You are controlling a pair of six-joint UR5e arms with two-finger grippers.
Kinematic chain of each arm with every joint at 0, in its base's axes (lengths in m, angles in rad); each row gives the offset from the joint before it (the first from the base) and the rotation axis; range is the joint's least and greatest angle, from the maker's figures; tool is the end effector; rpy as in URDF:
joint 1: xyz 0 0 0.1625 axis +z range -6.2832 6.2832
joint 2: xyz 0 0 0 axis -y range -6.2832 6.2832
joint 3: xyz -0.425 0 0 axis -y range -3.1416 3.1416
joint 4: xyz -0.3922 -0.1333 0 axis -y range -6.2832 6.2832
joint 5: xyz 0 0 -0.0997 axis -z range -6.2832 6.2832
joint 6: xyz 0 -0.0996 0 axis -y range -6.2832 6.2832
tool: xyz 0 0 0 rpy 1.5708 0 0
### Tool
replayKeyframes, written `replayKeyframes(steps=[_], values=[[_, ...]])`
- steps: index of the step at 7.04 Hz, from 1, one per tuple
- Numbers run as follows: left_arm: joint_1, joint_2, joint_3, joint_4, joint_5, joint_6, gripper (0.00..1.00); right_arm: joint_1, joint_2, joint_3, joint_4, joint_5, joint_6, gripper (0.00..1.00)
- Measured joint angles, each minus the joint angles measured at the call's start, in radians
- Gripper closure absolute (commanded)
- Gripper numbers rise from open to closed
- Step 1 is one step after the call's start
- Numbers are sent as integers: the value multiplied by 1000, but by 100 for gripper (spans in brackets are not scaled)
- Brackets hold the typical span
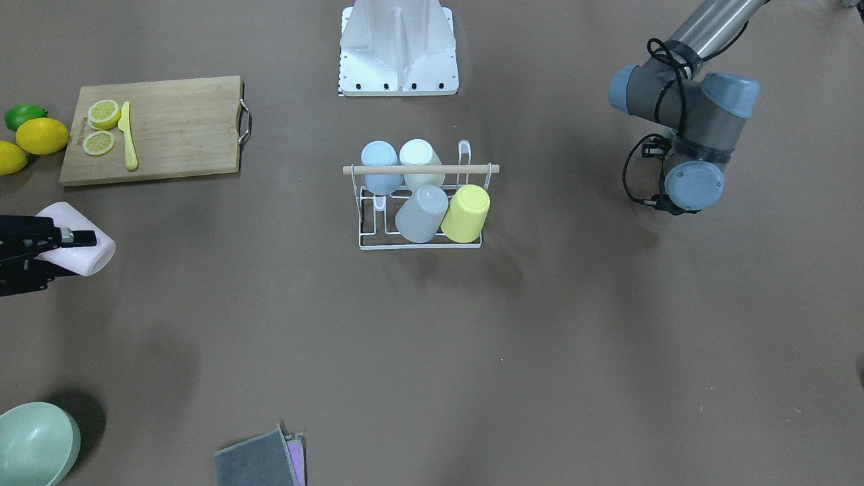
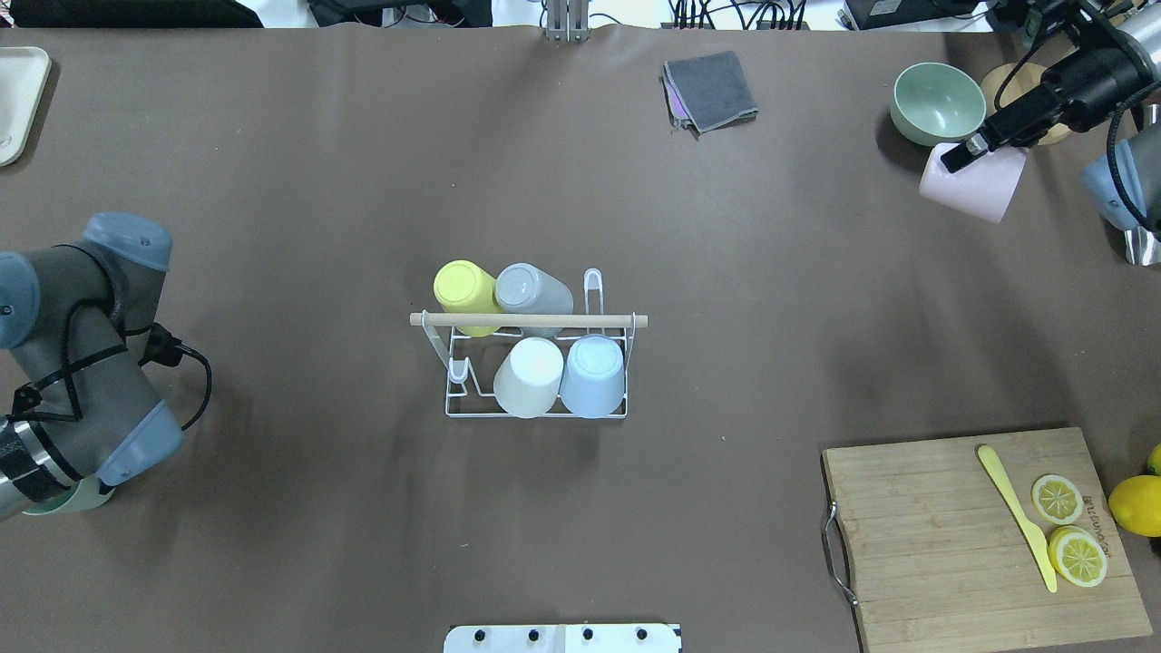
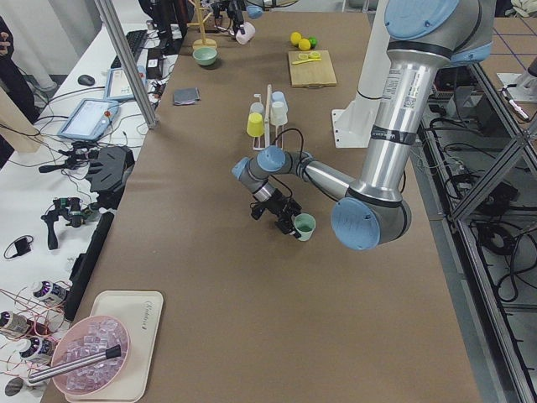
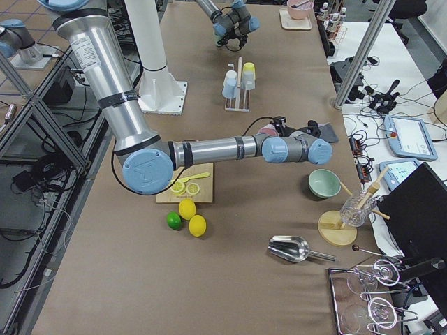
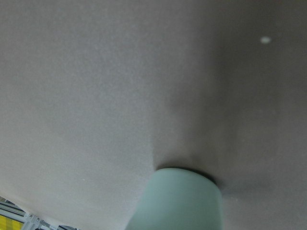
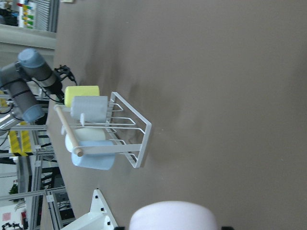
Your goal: Place cup on cup holder
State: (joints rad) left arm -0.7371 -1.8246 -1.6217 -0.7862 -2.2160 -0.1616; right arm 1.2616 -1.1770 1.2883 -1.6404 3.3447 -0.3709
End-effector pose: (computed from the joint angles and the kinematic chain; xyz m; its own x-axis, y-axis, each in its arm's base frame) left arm 0.3450 -0.4123 0.5728 0.8386 0.3038 -0.4522 -0.5287 0.6536 -0.5415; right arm -0.1642 -0.6316 0.4872 -0.3009 -0.3240 0.8969 0.2092 0.8952 0.3935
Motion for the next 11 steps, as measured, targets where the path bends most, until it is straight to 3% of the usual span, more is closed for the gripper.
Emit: replayKeyframes(steps=[3, 5, 8, 11], values=[[2, -4, 0, -1, 0, -4, 49, -9, 3, -20, 13, 177, -245, 76], [2, -7, 0, 3, -3, -8, 78, -36, 17, -31, 29, 315, -383, 76], [-17, -8, -13, 12, -32, -6, 82, -87, 23, -52, 55, 512, -626, 78], [-134, -26, -21, 3, -56, 19, 84, -158, 45, -64, 76, 710, -917, 78]])
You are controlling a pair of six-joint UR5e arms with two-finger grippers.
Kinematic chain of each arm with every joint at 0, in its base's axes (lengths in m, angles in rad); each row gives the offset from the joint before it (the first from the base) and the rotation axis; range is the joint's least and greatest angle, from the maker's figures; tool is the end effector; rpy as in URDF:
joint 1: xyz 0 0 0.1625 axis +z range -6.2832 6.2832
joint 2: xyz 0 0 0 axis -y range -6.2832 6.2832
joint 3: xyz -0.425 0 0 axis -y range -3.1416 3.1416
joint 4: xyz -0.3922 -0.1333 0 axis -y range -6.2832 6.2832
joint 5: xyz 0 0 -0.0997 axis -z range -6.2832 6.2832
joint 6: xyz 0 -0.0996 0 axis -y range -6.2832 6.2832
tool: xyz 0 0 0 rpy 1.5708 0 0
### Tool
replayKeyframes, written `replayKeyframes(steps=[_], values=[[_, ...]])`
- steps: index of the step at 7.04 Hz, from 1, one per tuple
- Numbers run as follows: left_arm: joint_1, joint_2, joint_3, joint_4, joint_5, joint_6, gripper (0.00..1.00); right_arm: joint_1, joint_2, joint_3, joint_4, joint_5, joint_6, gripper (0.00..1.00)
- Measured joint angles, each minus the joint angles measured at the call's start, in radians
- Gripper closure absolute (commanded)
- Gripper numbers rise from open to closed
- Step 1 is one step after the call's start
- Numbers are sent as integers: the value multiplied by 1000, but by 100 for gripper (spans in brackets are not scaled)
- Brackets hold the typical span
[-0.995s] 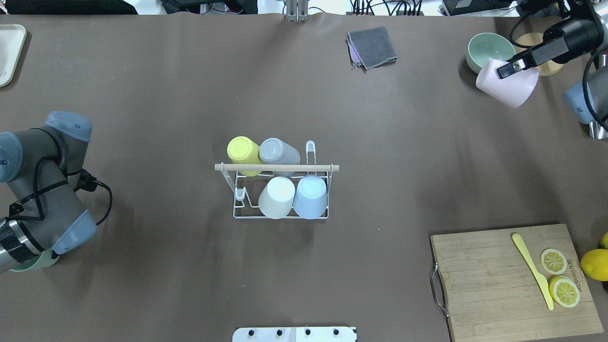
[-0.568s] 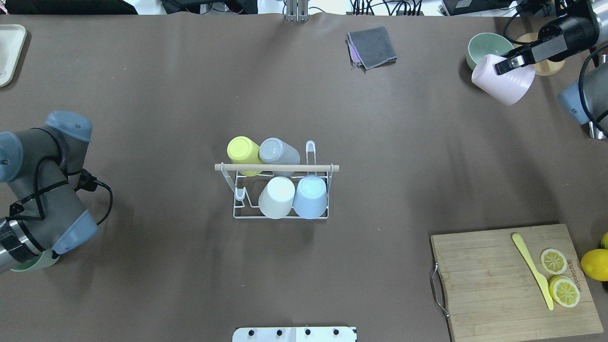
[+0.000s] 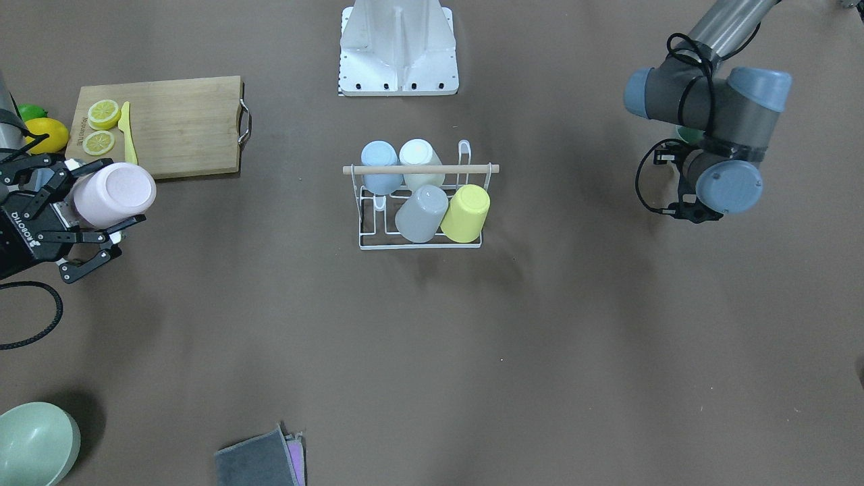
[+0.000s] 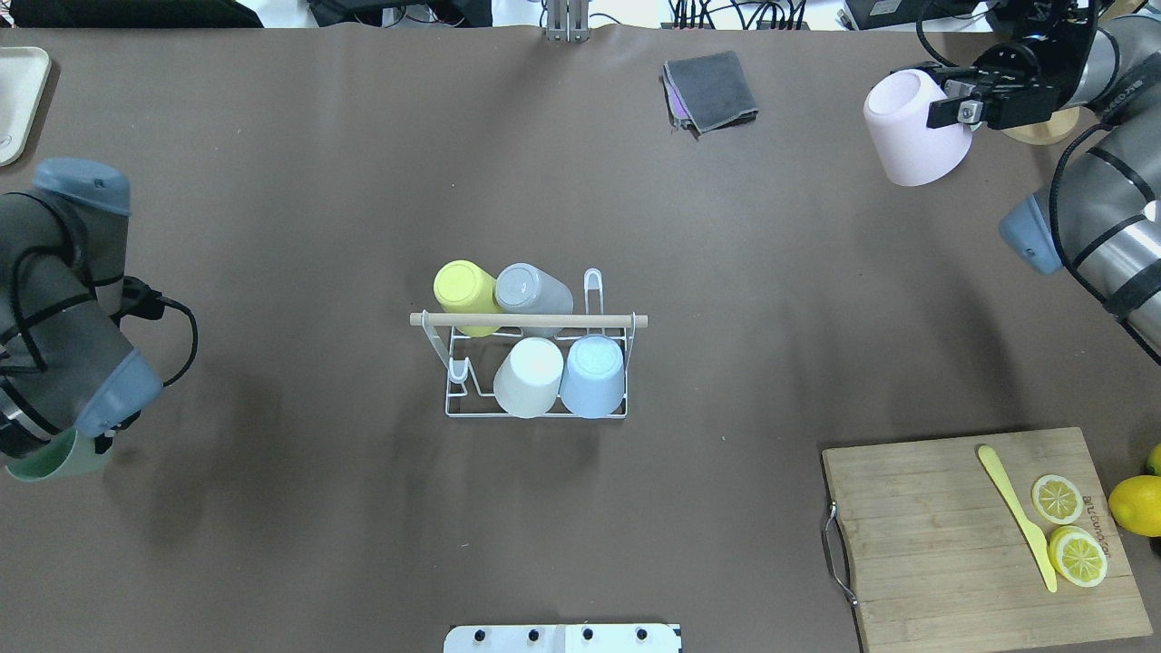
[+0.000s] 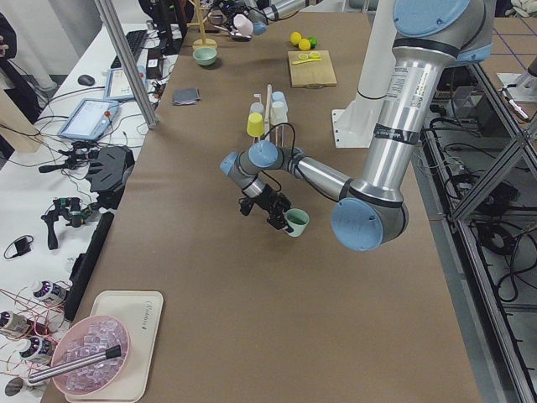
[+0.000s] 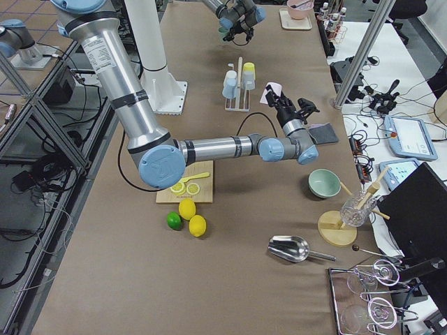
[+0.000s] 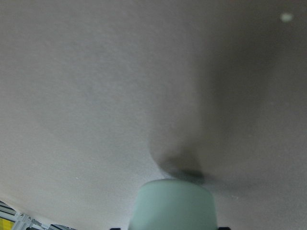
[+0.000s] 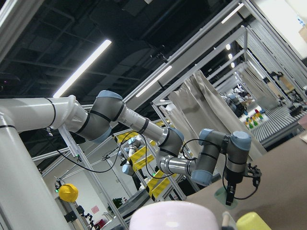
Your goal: Place cup on cup holder
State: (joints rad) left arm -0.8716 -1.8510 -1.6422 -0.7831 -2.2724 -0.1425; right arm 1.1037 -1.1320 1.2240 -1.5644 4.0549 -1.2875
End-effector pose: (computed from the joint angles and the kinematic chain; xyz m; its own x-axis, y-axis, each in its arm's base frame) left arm 0.2973 -0.4608 0.5469 0.8352 0.1815 -0.5191 -0.4695 0.7269 -0.5012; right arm -0.2337 -0.6242 0.4230 -0.6354 -0.7685 0.0757 -0.5793 0.5391 0.6114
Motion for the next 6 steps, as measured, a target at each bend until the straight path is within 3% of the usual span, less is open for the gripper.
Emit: replayKeyframes(steps=[2, 6], values=[[-116, -47, 6, -12, -31, 21, 84, -51, 36, -4, 5, 99, -154, 78], [-331, -151, 22, -133, -36, 10, 84, -141, 110, -60, 5, 182, -405, 78]])
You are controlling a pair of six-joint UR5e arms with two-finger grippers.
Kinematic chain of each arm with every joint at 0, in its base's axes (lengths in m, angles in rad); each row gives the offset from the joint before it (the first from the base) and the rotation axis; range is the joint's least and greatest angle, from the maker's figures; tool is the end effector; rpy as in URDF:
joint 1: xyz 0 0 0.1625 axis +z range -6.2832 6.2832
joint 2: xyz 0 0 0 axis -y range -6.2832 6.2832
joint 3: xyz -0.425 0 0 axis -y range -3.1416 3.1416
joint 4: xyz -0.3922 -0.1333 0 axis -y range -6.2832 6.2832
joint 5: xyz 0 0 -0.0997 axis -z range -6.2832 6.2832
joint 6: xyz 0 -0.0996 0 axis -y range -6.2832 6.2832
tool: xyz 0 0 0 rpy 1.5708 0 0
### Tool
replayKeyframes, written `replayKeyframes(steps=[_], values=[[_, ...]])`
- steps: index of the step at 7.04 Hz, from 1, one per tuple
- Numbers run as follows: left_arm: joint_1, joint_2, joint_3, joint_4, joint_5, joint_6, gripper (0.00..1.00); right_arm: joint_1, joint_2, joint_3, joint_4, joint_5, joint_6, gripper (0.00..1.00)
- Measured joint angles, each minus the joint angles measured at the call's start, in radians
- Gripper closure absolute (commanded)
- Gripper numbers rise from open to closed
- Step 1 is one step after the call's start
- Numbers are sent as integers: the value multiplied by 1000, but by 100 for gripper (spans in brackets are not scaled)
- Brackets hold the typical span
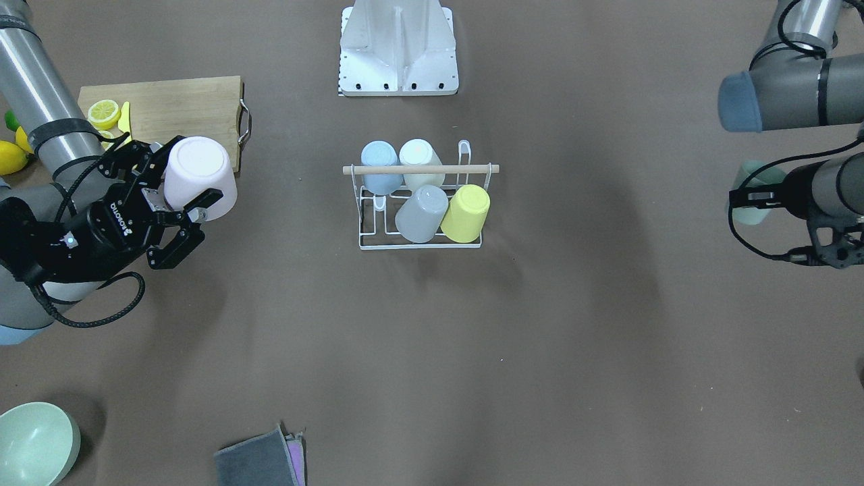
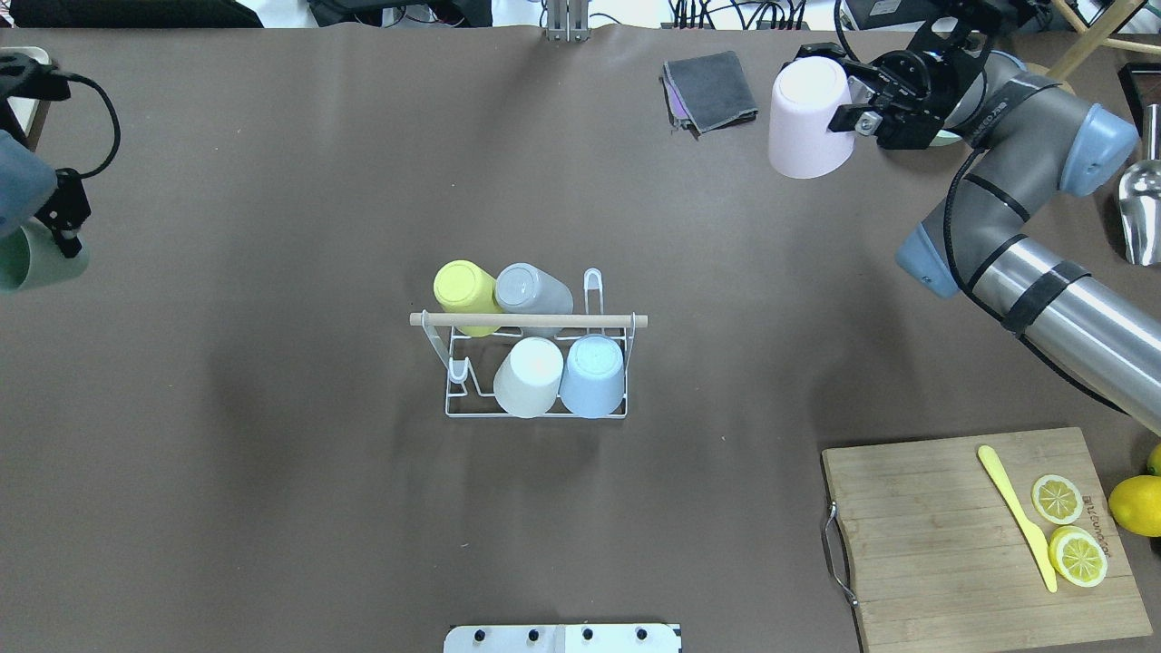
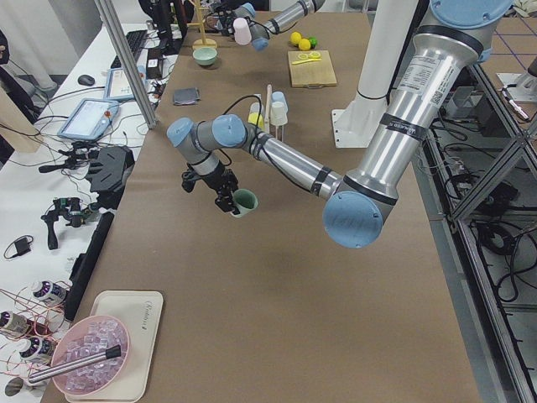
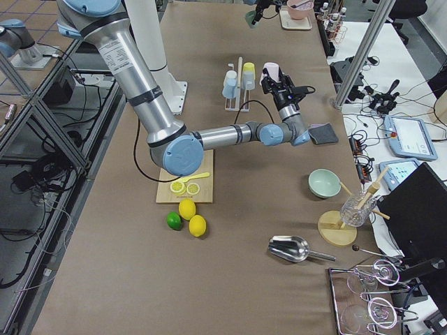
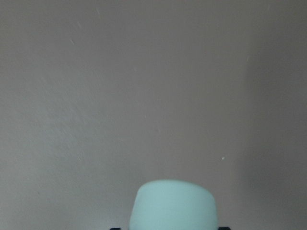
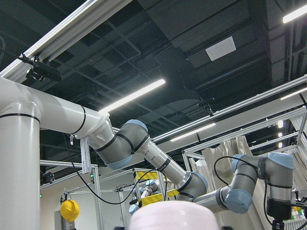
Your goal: Place cup on cup holder
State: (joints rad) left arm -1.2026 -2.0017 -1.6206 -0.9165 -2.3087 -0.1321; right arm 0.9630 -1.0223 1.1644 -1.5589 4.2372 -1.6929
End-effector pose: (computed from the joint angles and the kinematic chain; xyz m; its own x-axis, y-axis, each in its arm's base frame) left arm 0.1580 -0.5937 0.4571 0.7724 0.0355 -0.6341 -0.2550 0.9317 -0.2585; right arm -0.3247 -0.6205 0.3668 -0.4663 -0.8600 -0.2073 -0.8330 0.3480 0.4300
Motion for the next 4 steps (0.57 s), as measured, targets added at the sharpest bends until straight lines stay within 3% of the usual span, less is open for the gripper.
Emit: replayKeyframes(steps=[2, 4], values=[[-29, -28, 35, -155, 3, -83, 84, -41, 30, -25, -2, 22, -79, 78], [-30, -30, 107, -429, 5, -242, 84, -81, 84, -70, -5, 25, -121, 78]])
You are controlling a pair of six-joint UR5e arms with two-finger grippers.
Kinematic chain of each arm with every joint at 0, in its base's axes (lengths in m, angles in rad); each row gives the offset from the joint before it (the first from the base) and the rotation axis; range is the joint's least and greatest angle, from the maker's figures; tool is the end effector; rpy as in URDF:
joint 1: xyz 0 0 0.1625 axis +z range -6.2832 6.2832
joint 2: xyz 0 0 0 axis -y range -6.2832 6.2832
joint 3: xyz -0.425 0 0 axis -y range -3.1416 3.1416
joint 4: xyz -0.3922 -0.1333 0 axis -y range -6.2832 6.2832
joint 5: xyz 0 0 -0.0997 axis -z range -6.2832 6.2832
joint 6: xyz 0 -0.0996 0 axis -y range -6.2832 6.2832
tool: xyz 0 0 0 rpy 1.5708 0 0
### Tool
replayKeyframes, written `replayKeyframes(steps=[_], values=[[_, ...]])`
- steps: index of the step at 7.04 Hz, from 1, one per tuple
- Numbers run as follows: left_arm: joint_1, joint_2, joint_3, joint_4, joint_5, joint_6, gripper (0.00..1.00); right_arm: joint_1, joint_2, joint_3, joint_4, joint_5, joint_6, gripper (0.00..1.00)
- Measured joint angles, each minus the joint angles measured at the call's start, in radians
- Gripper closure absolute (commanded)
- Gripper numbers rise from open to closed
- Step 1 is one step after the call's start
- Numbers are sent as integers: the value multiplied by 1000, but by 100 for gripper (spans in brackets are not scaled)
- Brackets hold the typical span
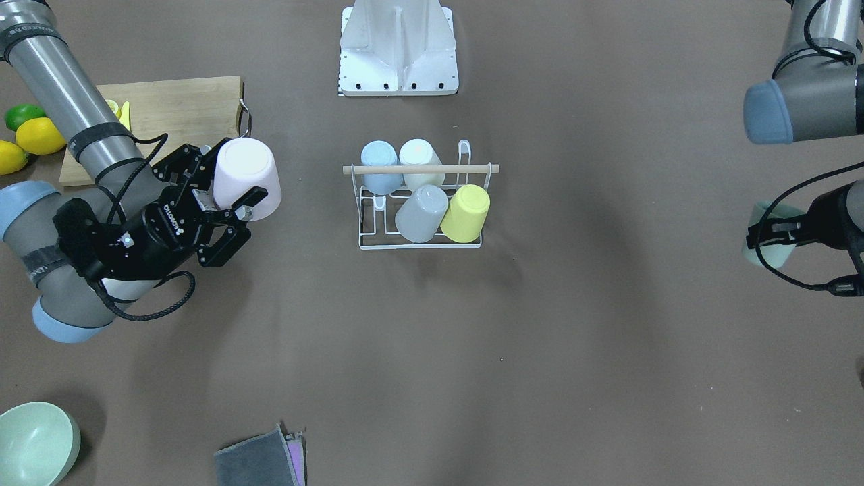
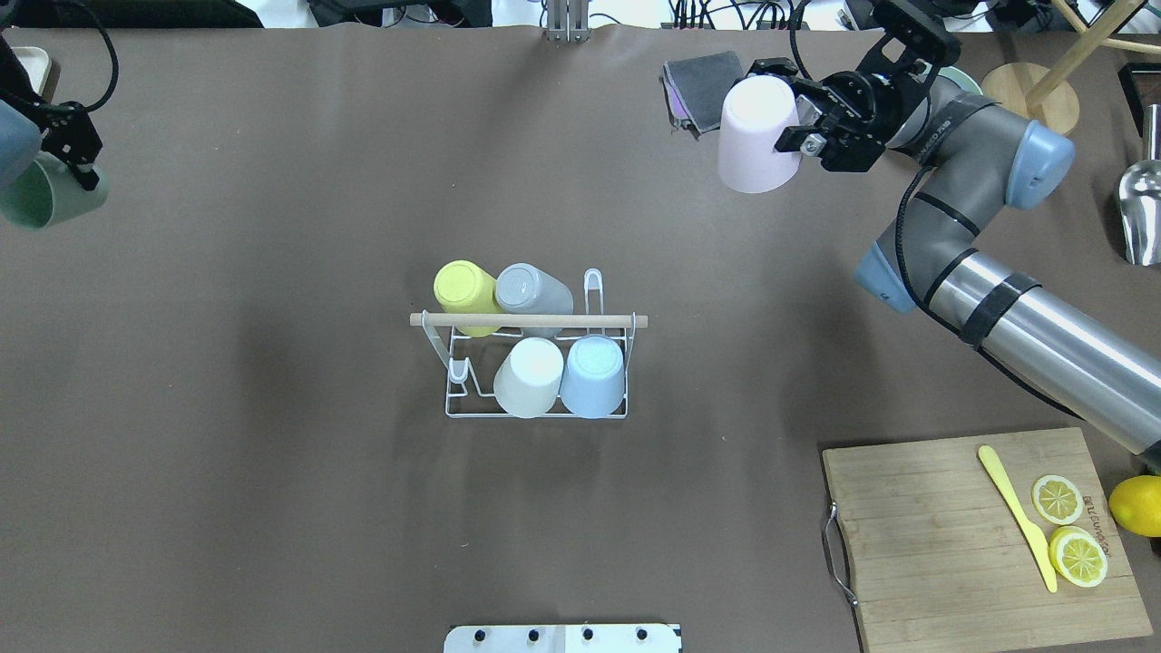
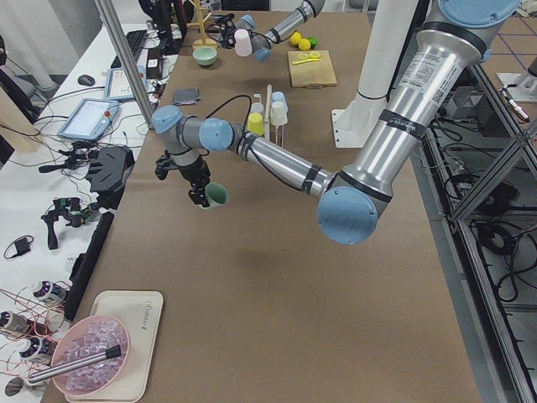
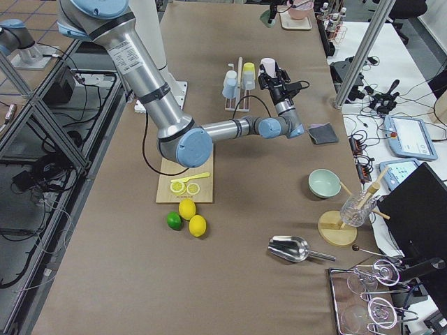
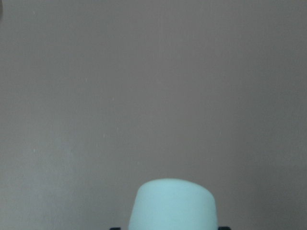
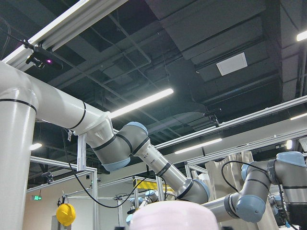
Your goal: Place cup on cup holder
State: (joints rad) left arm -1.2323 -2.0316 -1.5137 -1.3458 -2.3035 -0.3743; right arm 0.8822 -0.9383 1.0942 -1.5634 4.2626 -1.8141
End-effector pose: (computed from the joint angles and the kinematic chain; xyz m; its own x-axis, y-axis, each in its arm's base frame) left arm 0.1566 -0.6456 0.4442 0.7354 -0.0052 -0.6776 -0.0622 0.9952 -0.0752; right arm -0.3896 -0.6150 0.3397 -0.4302 -0.8641 -0.2611 -0.8695 0.3189 0.3772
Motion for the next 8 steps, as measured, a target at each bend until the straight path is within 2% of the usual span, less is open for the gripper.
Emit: replayKeyframes(steps=[3, 8], values=[[-2, 9, 19, -388, 14, -266, 84, -61, 50, -21, -1, -2, -53, 78], [-1, 108, -20, -1105, 148, -692, 84, -135, 86, -48, -3, -7, -240, 78]])
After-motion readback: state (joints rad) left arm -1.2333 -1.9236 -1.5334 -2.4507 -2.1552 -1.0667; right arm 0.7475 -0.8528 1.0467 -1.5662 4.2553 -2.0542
